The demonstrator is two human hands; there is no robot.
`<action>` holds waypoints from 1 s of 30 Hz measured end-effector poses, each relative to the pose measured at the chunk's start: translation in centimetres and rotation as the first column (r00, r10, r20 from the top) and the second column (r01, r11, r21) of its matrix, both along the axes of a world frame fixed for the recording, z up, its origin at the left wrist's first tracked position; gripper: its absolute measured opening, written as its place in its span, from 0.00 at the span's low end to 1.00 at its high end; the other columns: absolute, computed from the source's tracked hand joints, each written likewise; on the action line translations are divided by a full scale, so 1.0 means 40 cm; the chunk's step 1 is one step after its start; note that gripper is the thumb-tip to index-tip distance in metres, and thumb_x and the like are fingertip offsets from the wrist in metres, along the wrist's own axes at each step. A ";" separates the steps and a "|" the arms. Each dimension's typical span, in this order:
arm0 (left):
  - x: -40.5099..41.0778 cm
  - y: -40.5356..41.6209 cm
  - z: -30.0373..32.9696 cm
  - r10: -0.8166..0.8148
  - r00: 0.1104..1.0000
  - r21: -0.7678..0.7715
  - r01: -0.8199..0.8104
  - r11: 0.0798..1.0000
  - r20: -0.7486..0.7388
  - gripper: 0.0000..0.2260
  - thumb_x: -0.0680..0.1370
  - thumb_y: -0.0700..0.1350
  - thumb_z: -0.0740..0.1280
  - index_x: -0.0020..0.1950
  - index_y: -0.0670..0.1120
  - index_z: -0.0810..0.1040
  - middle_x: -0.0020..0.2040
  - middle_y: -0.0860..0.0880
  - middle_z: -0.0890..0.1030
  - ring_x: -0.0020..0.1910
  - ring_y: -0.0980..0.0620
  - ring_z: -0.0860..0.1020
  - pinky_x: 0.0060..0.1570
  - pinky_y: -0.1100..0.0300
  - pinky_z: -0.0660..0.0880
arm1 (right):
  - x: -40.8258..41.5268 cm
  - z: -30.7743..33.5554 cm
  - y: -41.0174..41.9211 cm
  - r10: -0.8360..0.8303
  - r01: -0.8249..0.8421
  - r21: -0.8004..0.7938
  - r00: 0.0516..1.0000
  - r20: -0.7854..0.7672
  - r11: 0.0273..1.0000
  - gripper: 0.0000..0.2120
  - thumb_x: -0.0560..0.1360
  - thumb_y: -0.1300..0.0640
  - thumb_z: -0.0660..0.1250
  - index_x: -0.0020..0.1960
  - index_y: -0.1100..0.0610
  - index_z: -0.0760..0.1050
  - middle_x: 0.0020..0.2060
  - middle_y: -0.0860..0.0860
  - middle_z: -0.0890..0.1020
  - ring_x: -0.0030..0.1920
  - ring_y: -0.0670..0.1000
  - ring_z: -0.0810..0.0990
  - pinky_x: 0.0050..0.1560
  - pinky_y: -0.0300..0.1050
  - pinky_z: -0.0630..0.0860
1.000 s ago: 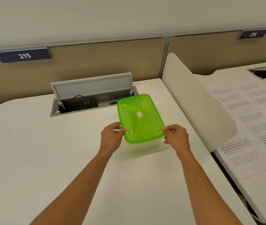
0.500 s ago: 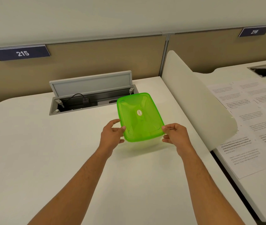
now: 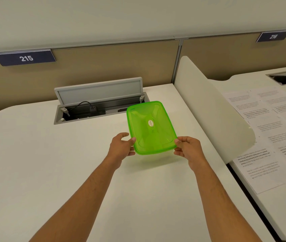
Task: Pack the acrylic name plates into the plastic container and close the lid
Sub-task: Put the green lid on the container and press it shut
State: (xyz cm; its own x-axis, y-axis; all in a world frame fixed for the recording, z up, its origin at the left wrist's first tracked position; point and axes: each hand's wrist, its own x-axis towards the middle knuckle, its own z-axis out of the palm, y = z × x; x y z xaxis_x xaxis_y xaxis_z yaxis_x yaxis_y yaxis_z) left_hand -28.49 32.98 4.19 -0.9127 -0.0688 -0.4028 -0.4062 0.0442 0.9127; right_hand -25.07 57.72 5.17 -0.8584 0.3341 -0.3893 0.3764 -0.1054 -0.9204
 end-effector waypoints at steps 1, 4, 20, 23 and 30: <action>-0.002 0.001 -0.002 0.004 1.000 0.005 -0.004 1.000 0.018 0.12 0.77 0.43 0.71 0.59 0.44 0.75 0.47 0.40 0.83 0.38 0.46 0.82 0.36 0.55 0.80 | 0.001 0.000 0.002 0.014 -0.014 -0.006 1.000 0.003 1.000 0.05 0.76 0.65 0.69 0.52 0.64 0.78 0.40 0.57 0.80 0.35 0.52 0.77 0.37 0.46 0.80; -0.007 0.002 -0.007 0.001 0.999 0.030 -0.002 1.000 0.044 0.06 0.78 0.41 0.70 0.51 0.41 0.77 0.44 0.40 0.83 0.34 0.48 0.81 0.32 0.58 0.79 | -0.003 0.000 0.008 0.044 -0.044 0.011 0.999 0.014 0.999 0.05 0.76 0.65 0.69 0.51 0.63 0.78 0.40 0.57 0.80 0.36 0.52 0.78 0.35 0.45 0.80; -0.074 -0.014 0.001 0.005 0.995 -0.072 0.002 0.997 0.099 0.17 0.77 0.59 0.67 0.51 0.45 0.77 0.49 0.46 0.80 0.45 0.49 0.80 0.38 0.55 0.78 | -0.120 -0.004 0.014 0.085 -0.088 0.136 0.996 0.026 0.987 0.16 0.72 0.47 0.71 0.46 0.61 0.81 0.41 0.57 0.85 0.41 0.52 0.81 0.46 0.53 0.80; -0.115 -0.007 -0.003 0.067 0.995 -0.067 -0.063 0.996 0.068 0.16 0.79 0.59 0.64 0.50 0.46 0.75 0.48 0.46 0.79 0.44 0.50 0.79 0.39 0.55 0.77 | -0.176 0.003 0.006 0.117 -0.115 0.218 0.993 0.002 0.969 0.31 0.71 0.39 0.69 0.46 0.70 0.76 0.38 0.61 0.79 0.40 0.53 0.77 0.48 0.56 0.79; -0.229 0.028 -0.005 0.120 0.993 -0.094 -0.118 0.989 0.013 0.16 0.81 0.57 0.62 0.55 0.44 0.76 0.50 0.44 0.81 0.48 0.46 0.80 0.39 0.56 0.76 | -0.327 0.007 -0.016 0.140 -0.139 0.255 0.990 0.014 0.957 0.23 0.74 0.36 0.64 0.38 0.57 0.72 0.34 0.55 0.73 0.36 0.52 0.71 0.41 0.47 0.69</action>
